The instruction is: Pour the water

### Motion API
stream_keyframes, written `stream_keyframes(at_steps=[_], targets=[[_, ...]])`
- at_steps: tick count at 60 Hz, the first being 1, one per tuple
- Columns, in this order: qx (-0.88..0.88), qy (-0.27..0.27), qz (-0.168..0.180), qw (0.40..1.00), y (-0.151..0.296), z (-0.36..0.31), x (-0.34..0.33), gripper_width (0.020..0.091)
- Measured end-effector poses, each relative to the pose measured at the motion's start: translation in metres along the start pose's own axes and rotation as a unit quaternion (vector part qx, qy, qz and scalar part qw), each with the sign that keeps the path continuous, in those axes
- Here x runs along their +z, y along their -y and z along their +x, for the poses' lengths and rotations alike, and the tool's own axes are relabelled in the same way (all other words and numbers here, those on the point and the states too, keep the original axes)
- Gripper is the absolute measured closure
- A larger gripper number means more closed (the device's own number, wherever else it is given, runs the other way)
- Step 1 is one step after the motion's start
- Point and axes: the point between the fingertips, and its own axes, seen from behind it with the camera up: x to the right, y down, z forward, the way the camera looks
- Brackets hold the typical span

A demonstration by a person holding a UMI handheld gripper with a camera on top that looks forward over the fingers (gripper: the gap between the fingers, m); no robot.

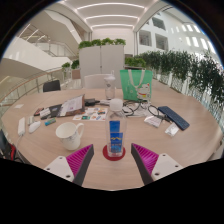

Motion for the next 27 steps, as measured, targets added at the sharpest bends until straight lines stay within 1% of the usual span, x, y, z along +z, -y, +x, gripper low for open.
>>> stream_keyframes(at_steps=[3,15,20,27], targets=[[0.0,-0.01,-0.005,1.0,0.002,-0.004,-0.023,0.0274],[-0.007,-0.052,0.003,0.999,0.004,-0.046,-0.128,0.0273],[-0.003,-0.057,0.002,0.998,0.003,-0.068,-0.161,0.027],[-0.002,-0.046,0.001,0.999,0.004,-0.102,-0.198,0.027]])
